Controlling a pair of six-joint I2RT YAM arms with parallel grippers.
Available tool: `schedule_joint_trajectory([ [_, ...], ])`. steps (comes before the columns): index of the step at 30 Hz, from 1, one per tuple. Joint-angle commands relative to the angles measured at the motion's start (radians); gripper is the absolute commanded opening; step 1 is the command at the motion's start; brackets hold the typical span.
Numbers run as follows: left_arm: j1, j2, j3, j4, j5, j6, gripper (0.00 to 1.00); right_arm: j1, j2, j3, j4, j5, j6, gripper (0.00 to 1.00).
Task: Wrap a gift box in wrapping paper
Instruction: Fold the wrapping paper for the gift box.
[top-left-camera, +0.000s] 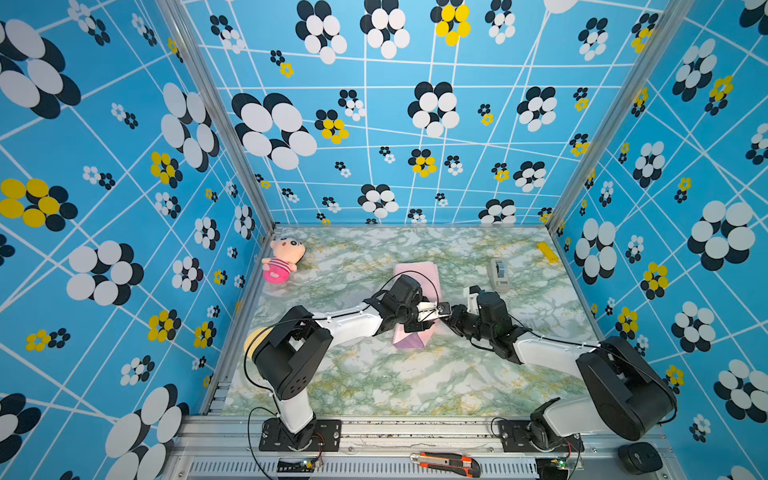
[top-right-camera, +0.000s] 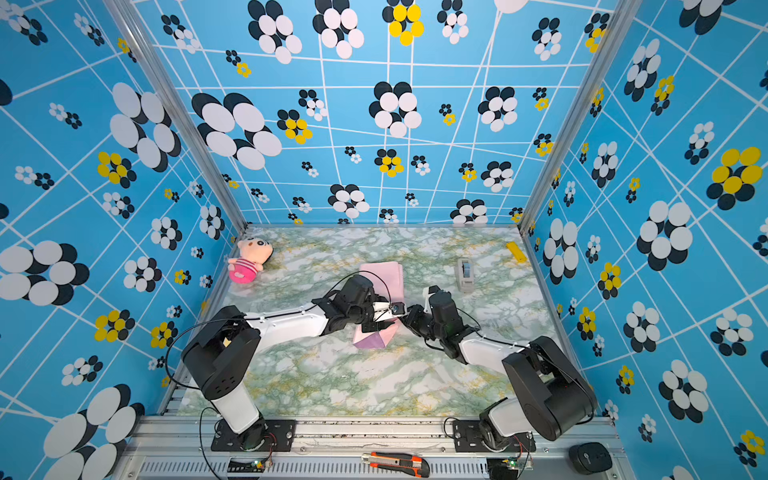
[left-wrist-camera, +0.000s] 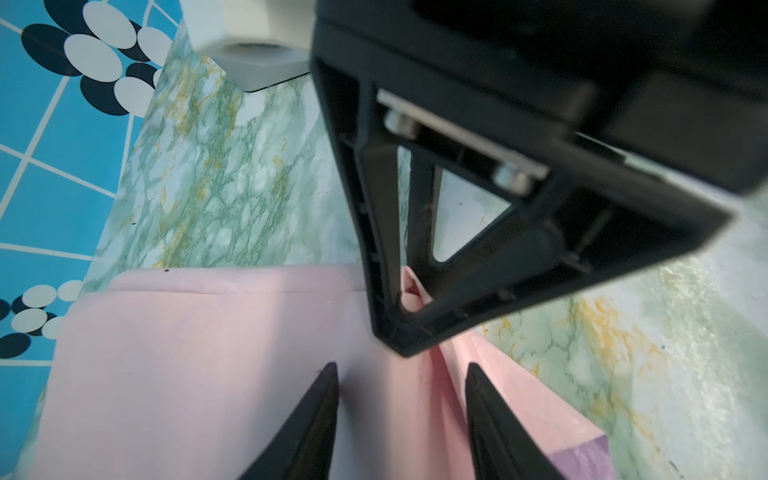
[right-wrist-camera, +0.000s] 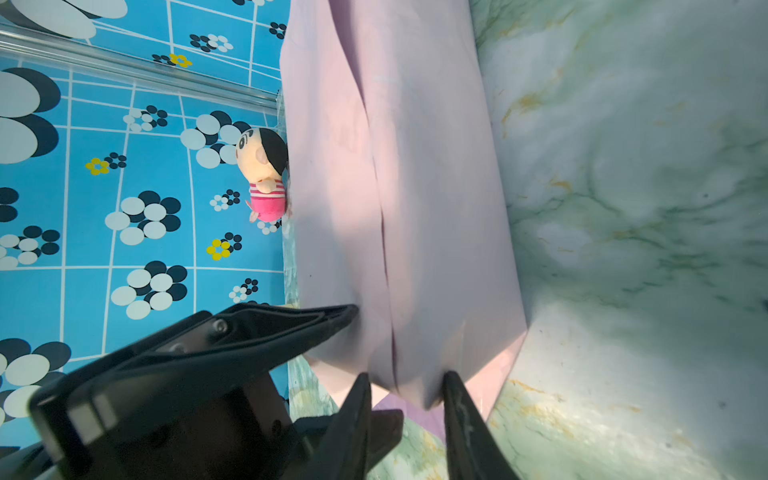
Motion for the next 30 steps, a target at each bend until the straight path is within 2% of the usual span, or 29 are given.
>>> schedule_joint_trajectory([
  [1, -0.013, 0.034, 0.012, -0.051, 0.026, -0.03, 0.53, 0.005, 0.02, 0.031, 0.045, -0.019, 0.027, 0.3],
  [7, -0.024, 0.045, 0.025, -0.056, 0.001, -0.047, 0.52, 0.009, 0.028, 0.021, 0.076, -0.006, 0.054, 0.26],
  [13, -0.046, 0.064, 0.009, -0.039, -0.097, -0.02, 0.5, 0.009, 0.024, 0.007, 0.091, 0.001, 0.067, 0.25],
  [20, -0.061, 0.063, -0.024, -0.013, -0.178, 0.026, 0.37, 0.009, 0.007, -0.011, 0.105, 0.008, 0.079, 0.26],
  [26, -0.063, 0.06, -0.044, 0.01, -0.188, 0.027, 0.32, -0.003, -0.086, -0.059, 0.067, 0.031, 0.091, 0.39],
  [30, -0.063, 0.057, -0.047, 0.018, -0.185, 0.024, 0.31, -0.008, -0.175, -0.089, -0.053, 0.083, 0.088, 0.39],
])
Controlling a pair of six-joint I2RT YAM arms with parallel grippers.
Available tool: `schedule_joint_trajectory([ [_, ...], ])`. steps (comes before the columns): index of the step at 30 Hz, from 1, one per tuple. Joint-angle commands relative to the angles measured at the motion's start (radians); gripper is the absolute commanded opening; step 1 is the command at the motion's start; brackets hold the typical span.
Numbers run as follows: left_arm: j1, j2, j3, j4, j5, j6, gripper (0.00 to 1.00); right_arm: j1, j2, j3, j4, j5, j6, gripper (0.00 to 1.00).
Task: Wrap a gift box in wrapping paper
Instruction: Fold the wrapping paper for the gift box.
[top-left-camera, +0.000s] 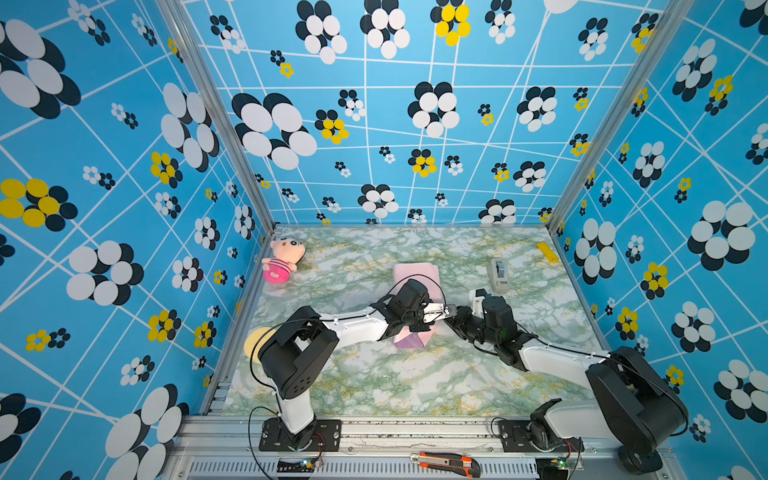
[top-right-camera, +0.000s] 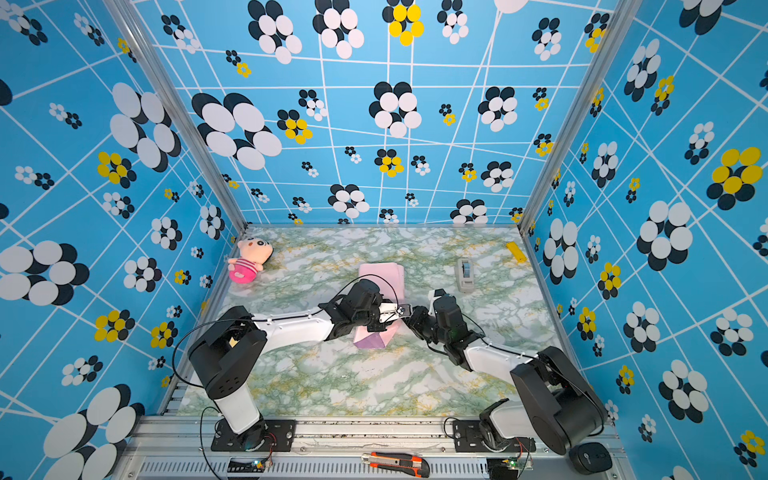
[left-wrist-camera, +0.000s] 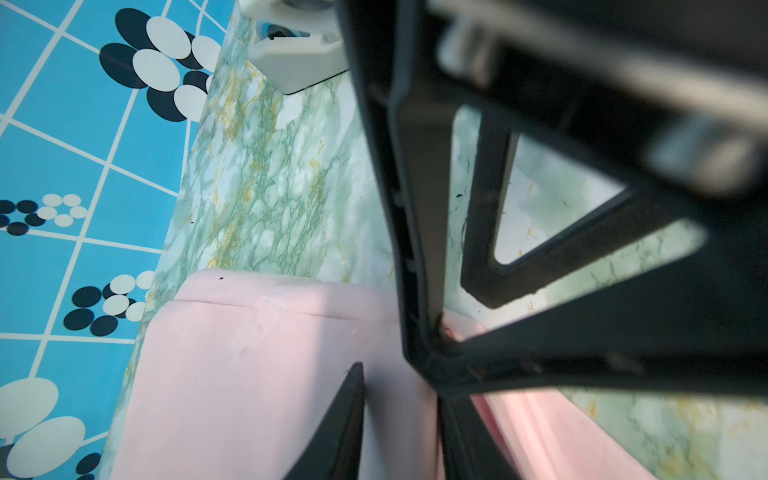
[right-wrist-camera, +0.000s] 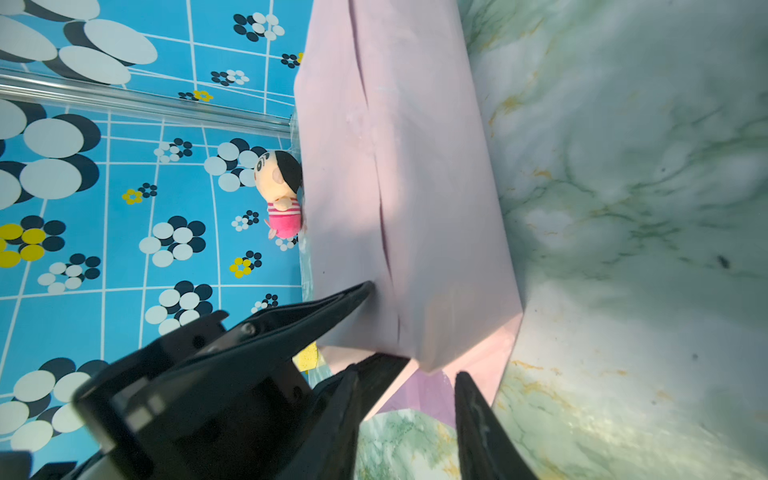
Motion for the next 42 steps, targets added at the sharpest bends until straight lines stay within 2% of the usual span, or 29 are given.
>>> schedule_joint_trajectory([
  [1, -0.008, 0.035, -0.039, -0.079, -0.01, 0.005, 0.3, -0.006, -0.068, -0.023, -0.092, 0.062, 0.003, 0.36],
  [4, -0.008, 0.033, -0.04, -0.076, -0.002, 0.0, 0.3, -0.006, -0.056, -0.002, -0.129, 0.068, 0.001, 0.28],
  [6, -0.008, 0.028, -0.041, -0.073, 0.005, -0.005, 0.3, -0.006, -0.024, 0.02, -0.129, 0.053, 0.004, 0.27],
  [11, -0.005, 0.022, -0.036, -0.075, 0.024, -0.019, 0.3, -0.022, -0.01, 0.073, -0.188, 0.074, -0.072, 0.47],
  [13, -0.001, 0.018, -0.036, -0.077, 0.032, -0.024, 0.3, -0.051, 0.0, 0.102, -0.201, 0.033, -0.08, 0.54],
  [16, 0.003, 0.015, -0.034, -0.072, 0.044, -0.038, 0.3, -0.053, 0.024, 0.14, -0.25, -0.028, -0.093, 0.54],
  [19, 0.009, 0.014, -0.032, -0.073, 0.055, -0.045, 0.3, -0.053, 0.033, 0.084, -0.166, -0.038, -0.008, 0.52],
  [21, 0.01, 0.013, -0.03, -0.075, 0.057, -0.046, 0.3, -0.052, 0.027, 0.058, -0.148, -0.037, 0.044, 0.49],
  [25, 0.01, 0.013, -0.029, -0.076, 0.061, -0.046, 0.3, -0.041, 0.031, 0.044, -0.239, -0.017, 0.074, 0.36],
  [30, 0.012, 0.014, -0.029, -0.074, 0.063, -0.046, 0.3, 0.011, 0.111, 0.044, -0.182, -0.011, 0.106, 0.2],
  [36, 0.014, 0.013, -0.029, -0.073, 0.066, -0.046, 0.31, 0.091, 0.221, 0.054, -0.019, 0.039, 0.188, 0.14],
  [42, 0.015, 0.01, -0.031, -0.07, 0.069, -0.05, 0.3, 0.11, 0.268, 0.029, 0.102, 0.092, 0.241, 0.12],
])
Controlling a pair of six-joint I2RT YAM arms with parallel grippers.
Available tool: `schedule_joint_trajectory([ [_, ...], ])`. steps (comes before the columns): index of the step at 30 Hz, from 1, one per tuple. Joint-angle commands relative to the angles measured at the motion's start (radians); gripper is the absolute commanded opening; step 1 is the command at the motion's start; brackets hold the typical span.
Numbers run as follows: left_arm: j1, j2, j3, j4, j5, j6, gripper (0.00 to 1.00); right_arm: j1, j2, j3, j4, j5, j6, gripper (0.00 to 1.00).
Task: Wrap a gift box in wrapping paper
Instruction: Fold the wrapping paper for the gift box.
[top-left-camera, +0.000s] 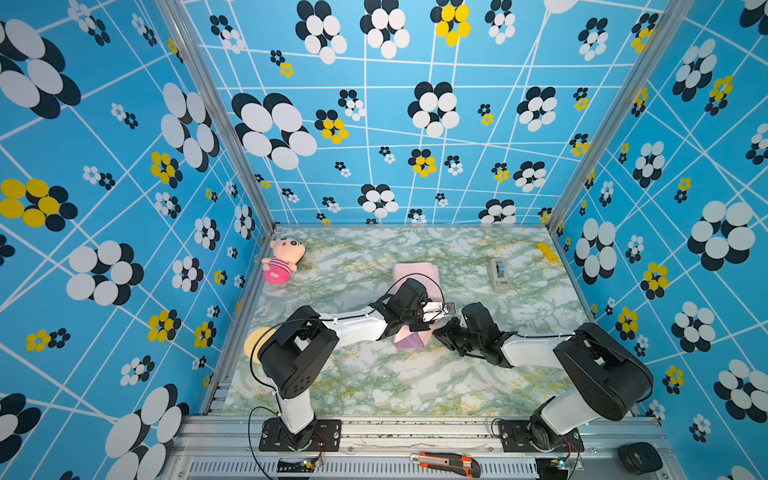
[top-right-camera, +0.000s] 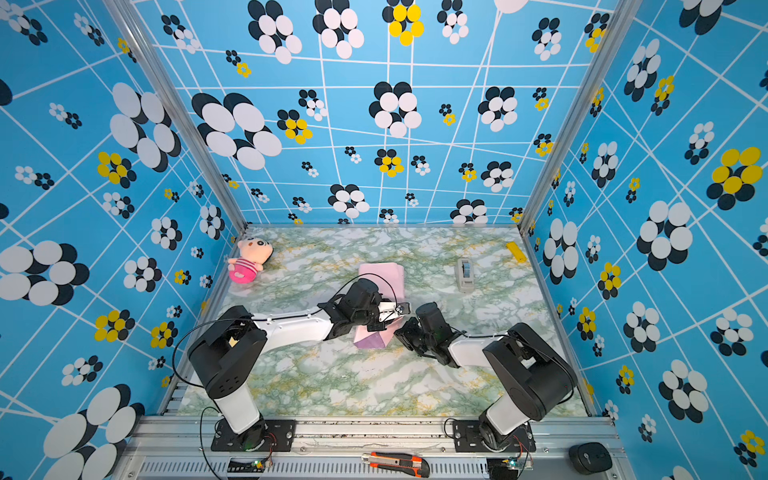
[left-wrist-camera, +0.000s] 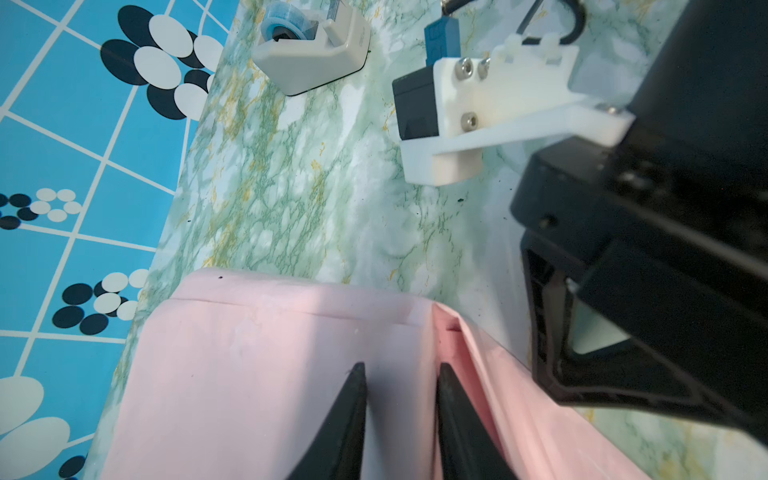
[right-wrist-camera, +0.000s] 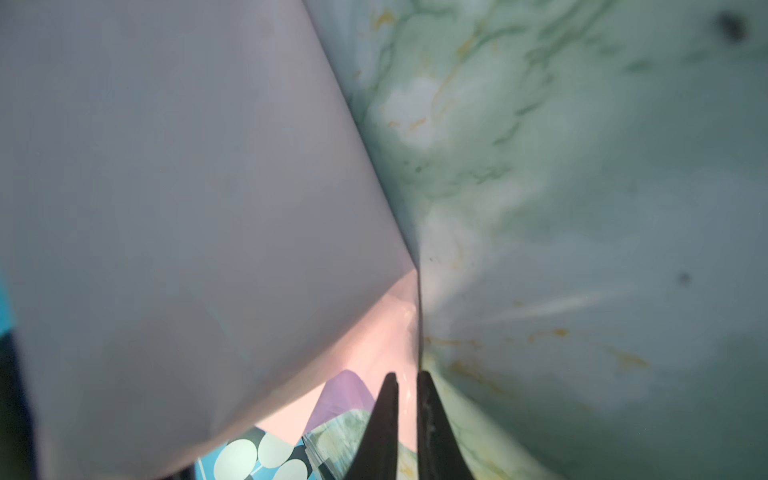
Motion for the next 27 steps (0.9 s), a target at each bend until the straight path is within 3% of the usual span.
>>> schedule_joint_trajectory([
  [1, 0.003, 0.01, -0.027, -0.08, 0.038, -0.023, 0.3, 0.007, 0.018, -0.029, 0.125, 0.065, 0.054, 0.11],
  [12, 0.003, 0.009, -0.032, -0.077, 0.041, -0.028, 0.31, 0.007, 0.196, -0.067, 0.44, 0.08, 0.16, 0.08],
  [27, 0.005, 0.01, -0.031, -0.076, 0.046, -0.033, 0.31, 0.013, 0.09, -0.048, 0.335, 0.065, 0.089, 0.08],
])
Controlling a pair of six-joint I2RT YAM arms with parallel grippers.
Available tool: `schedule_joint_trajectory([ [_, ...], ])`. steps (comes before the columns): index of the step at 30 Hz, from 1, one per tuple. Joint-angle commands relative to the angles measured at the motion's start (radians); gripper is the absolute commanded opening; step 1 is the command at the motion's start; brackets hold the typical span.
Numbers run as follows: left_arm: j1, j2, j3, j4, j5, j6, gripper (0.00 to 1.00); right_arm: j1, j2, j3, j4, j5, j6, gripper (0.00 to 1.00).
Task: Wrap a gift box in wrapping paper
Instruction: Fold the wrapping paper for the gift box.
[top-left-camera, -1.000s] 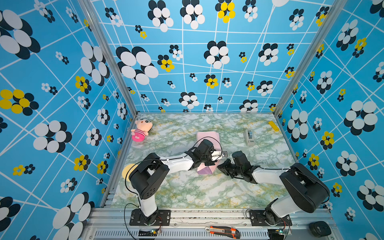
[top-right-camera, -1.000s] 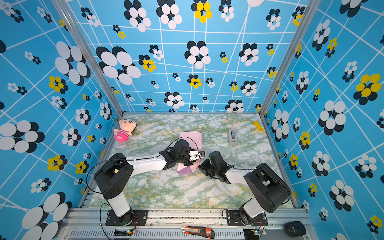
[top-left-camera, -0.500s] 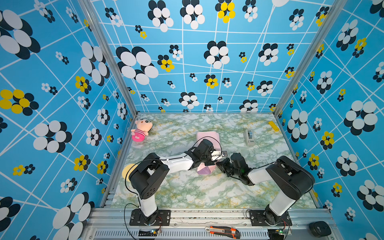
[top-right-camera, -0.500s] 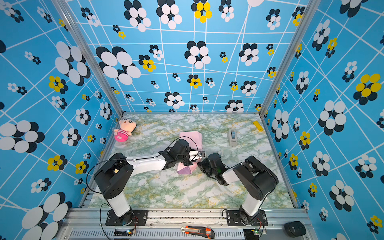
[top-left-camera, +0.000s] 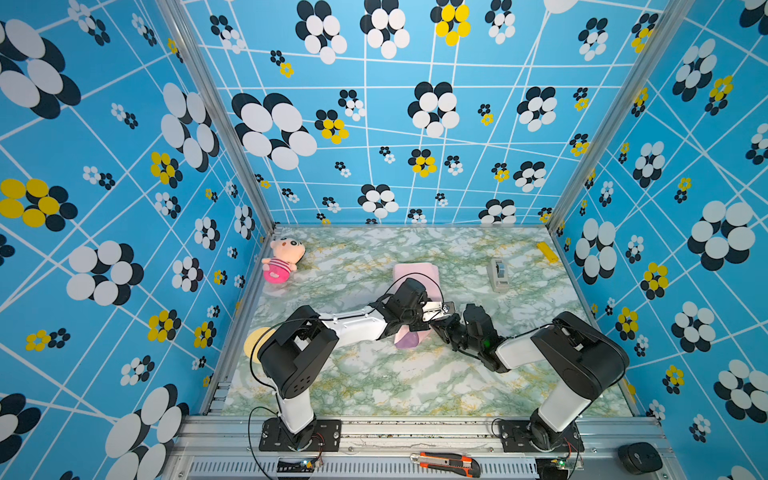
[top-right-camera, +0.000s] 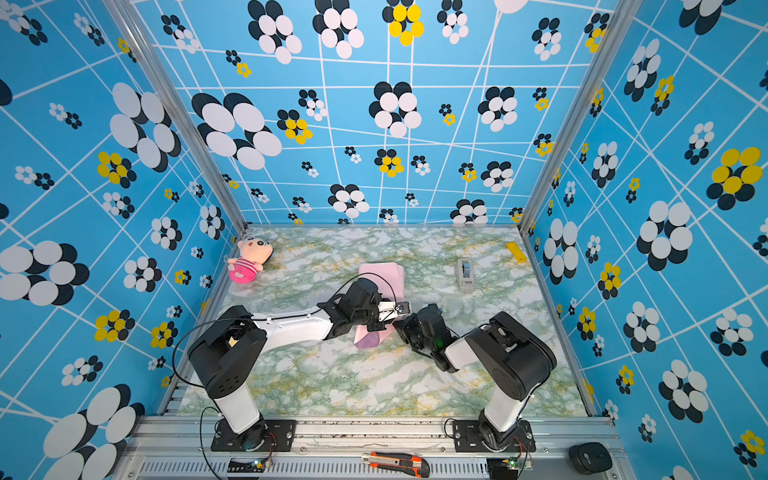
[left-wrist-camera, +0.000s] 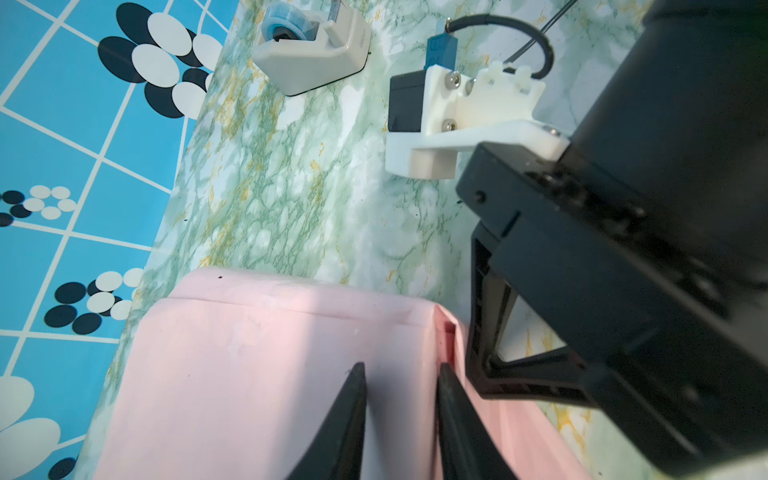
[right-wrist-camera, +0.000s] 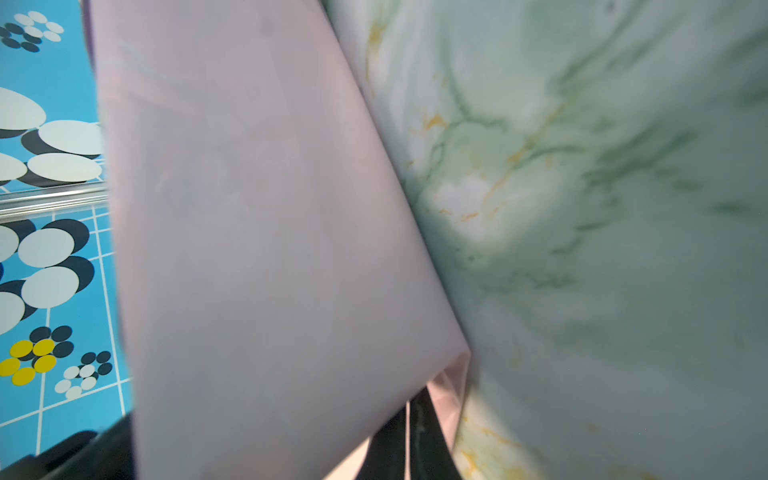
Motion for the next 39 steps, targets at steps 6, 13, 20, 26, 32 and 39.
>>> schedule_joint_trajectory([
  [6, 0.001, 0.013, -0.029, -0.072, 0.039, -0.027, 0.31, 0.017, -0.04, -0.009, -0.029, -0.045, -0.029, 0.09],
  [13, 0.005, 0.013, -0.027, -0.072, 0.059, -0.039, 0.3, -0.02, -0.291, -0.055, -0.384, -0.006, -0.141, 0.37],
  [20, 0.011, 0.003, -0.024, -0.071, 0.073, -0.052, 0.31, -0.11, -0.395, 0.11, -0.777, -0.003, -0.379, 0.55],
  [26, 0.021, -0.032, -0.014, -0.063, 0.094, -0.079, 0.4, -0.145, -0.347, 0.279, -0.914, -0.018, -0.561, 0.6],
  [32, 0.064, -0.093, 0.039, -0.084, 0.13, -0.169, 0.53, -0.149, -0.27, 0.415, -0.991, -0.05, -0.669, 0.63],
  [39, 0.165, -0.206, 0.071, -0.094, 0.102, -0.425, 0.63, -0.15, -0.117, 0.634, -1.162, -0.06, -0.853, 0.65],
])
